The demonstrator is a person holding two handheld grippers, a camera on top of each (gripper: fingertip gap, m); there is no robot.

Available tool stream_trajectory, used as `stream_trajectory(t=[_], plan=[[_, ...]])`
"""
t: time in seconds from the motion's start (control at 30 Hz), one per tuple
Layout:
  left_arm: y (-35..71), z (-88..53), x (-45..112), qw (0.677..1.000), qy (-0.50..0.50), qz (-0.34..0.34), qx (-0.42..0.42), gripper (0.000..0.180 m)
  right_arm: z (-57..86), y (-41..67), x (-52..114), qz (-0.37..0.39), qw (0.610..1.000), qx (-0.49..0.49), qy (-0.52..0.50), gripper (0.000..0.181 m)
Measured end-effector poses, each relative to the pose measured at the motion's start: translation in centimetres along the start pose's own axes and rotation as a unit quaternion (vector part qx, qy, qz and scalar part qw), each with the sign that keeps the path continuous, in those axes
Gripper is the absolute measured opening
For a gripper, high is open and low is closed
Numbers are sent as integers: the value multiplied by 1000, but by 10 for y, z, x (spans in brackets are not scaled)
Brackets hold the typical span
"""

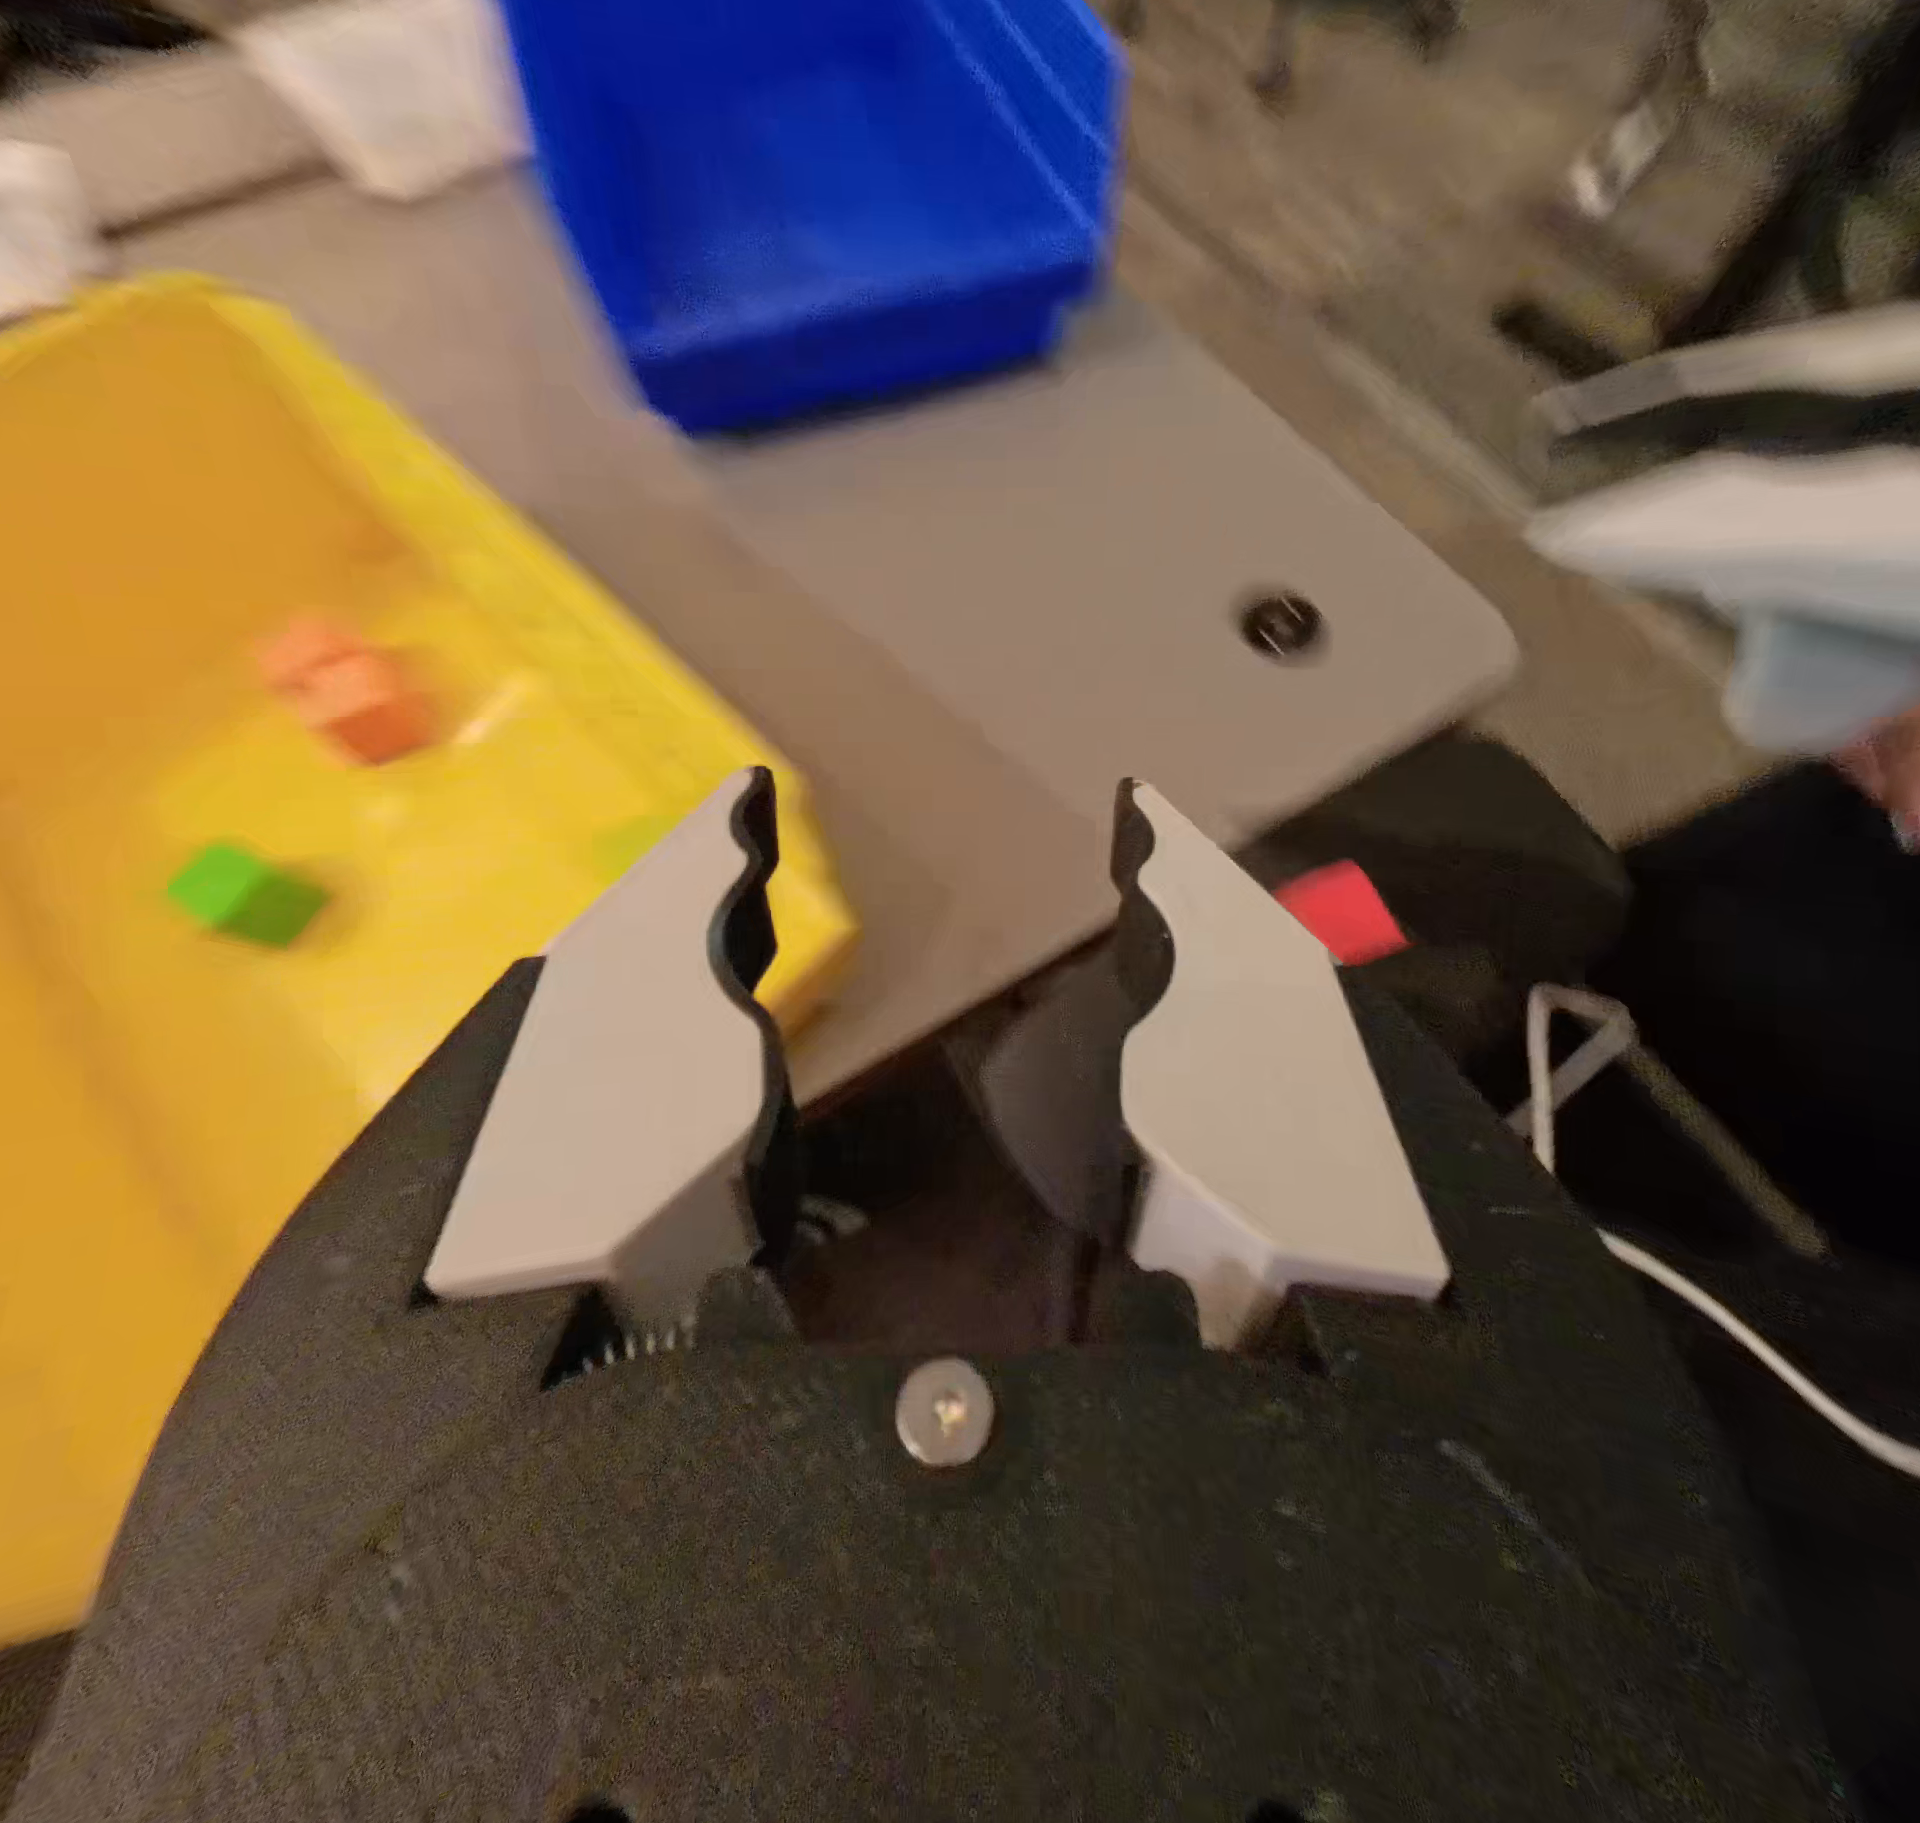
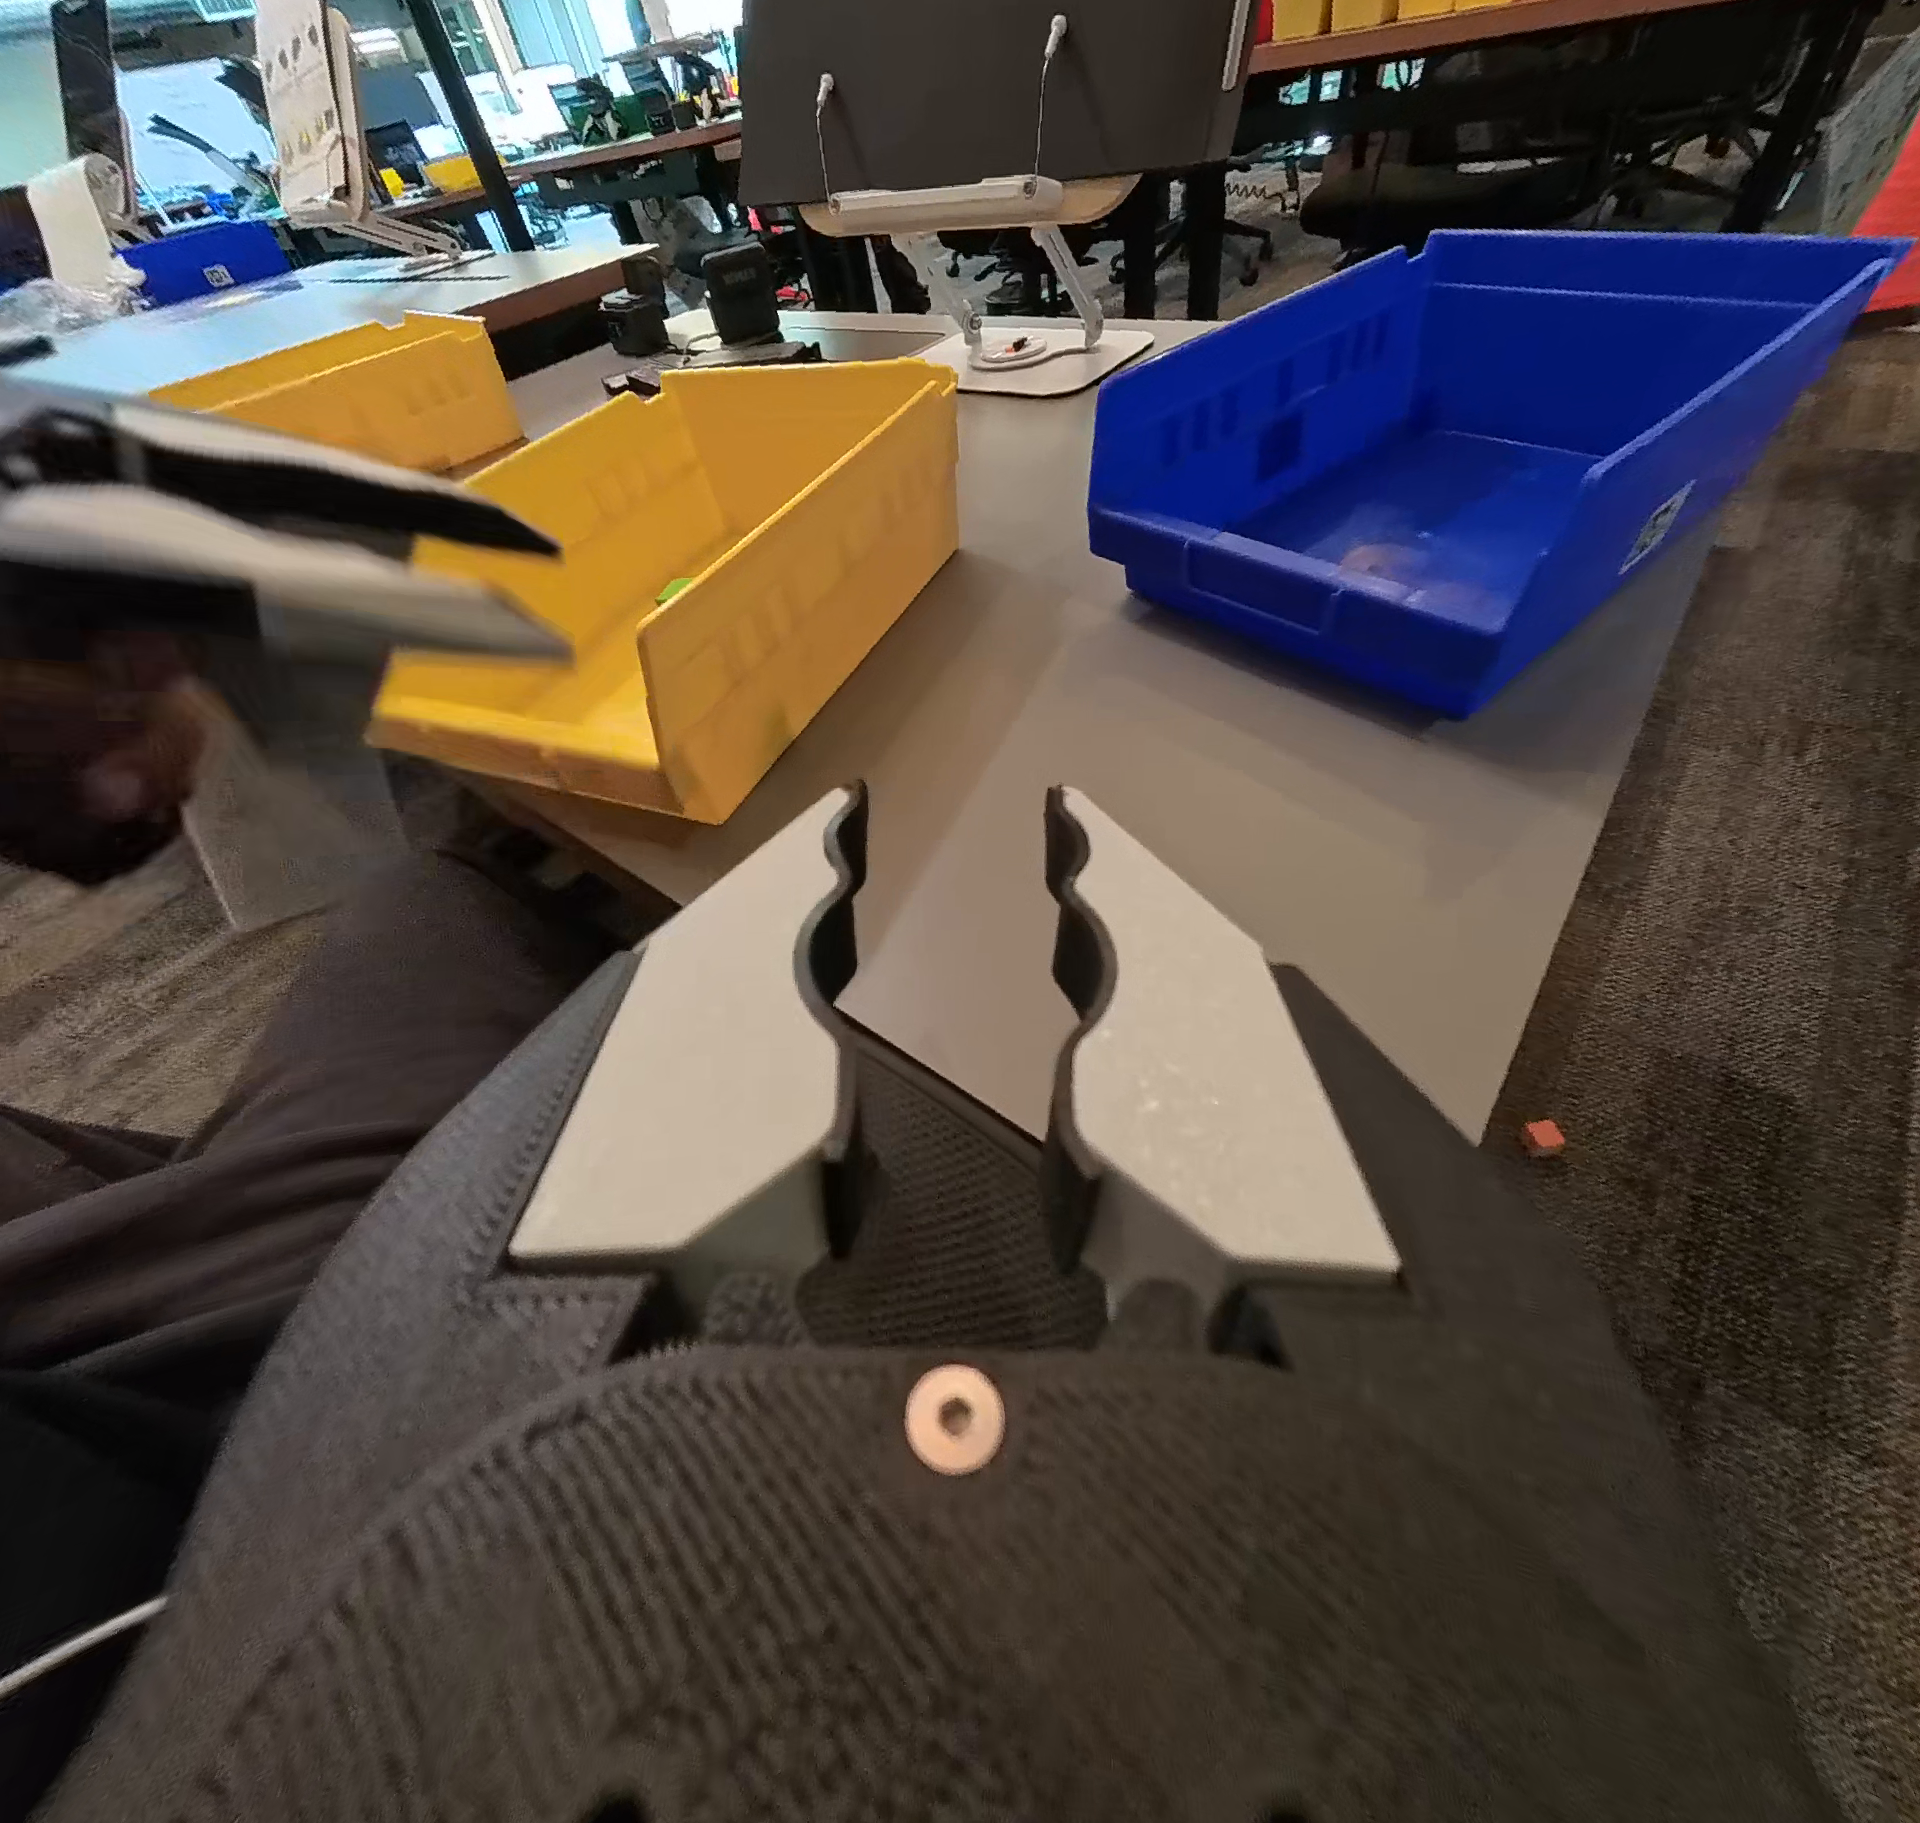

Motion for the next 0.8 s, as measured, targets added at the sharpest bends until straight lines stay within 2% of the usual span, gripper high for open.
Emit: stream_trajectory(t=[0.07, 0.1, 0.13, 0.2, 0.27, 0.5, 0.6, 0.67, 0.8], plan=[[7, -41, -24, 995, 43, 61, -63, 56, 0, 0, 0, 1, 1000, 6, 3, 33], [5, -60, -29, 992, 52, 69, -92, 55, 0, -1, 1, 1, 1000, 8, 5, 33], [-2, -76, -28, 990, 55, 50, -118, 55, 0, -1, 1, 0, 1000, 10, 6, 33], [-22, -99, -14, 987, 49, -39, -151, 57, -1, -2, 2, -1, 1000, 15, 10, 33], [-34, -110, 3, 984, 50, -96, -140, 57, -2, -2, 3, -2, 1000, 19, 13, 33], [-41, -109, 53, 976, 9, -192, -103, 58, -9, -2, 10, -8, 1000, 16, 18, 33], [-39, -116, 57, 974, 1, -198, -107, 57, -17, 0, 18, -14, 999, 5, 42, 39], [-39, -120, 56, 974, -7, -193, -120, 48, -27, 8, 28, -17, 998, -13, 62, 42], [-42, -128, 56, 970, -22, -197, -138, 46, -49, 41, 56, 0, 994, -57, 97, 44]])
Point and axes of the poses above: each gripper's, where its closed fingertips meet, x out along the fingers, y out of its top, z = x × y across the jaws, the point moved 7 cm from there along -x, back along the fingers, and after that the axes turned 11 degrees about -y, right-handed, at the moved point
